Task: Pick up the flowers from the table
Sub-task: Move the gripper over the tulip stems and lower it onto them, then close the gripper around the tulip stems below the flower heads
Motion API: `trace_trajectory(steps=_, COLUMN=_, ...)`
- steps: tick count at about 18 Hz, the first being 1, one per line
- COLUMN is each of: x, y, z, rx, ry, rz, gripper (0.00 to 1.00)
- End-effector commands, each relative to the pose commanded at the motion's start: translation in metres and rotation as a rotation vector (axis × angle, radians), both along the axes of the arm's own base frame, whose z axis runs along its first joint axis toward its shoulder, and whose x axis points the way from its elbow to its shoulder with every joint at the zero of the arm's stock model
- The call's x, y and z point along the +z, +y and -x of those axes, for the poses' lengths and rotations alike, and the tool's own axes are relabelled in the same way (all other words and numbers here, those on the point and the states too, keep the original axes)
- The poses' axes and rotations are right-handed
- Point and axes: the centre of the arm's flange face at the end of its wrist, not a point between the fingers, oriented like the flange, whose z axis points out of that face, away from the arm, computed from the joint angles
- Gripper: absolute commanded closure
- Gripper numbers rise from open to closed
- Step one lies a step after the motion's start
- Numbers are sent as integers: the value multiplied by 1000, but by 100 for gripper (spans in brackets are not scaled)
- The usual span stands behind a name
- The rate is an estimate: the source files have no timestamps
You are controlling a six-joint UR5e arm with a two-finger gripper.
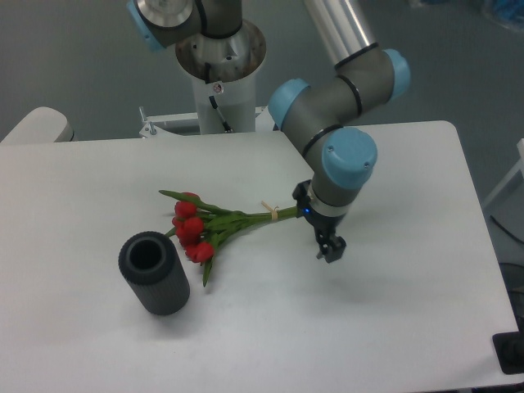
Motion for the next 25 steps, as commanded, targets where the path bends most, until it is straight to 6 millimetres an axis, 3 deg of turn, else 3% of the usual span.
trace_trajectory(steps=7, x=-29, y=12, z=-65, rx=40, ry=10, rz=15, gripper=0)
trace_trajectory(steps=12, x=-39, y=15, z=-96, rx=0, ry=-6, rz=29, gripper=0)
trace_trajectory(steps=16, x=-43, y=21, z=-109, rx=16, ry=-1, rz=33, gripper=1)
trace_trajectory(steps=21, x=-44, y=25, z=-114, rx=5, ry=13, rz=22, gripper=49)
trace_trajectory(steps=25, x=-43, y=26, z=-112, rx=2, ry=28, rz=14, gripper=69)
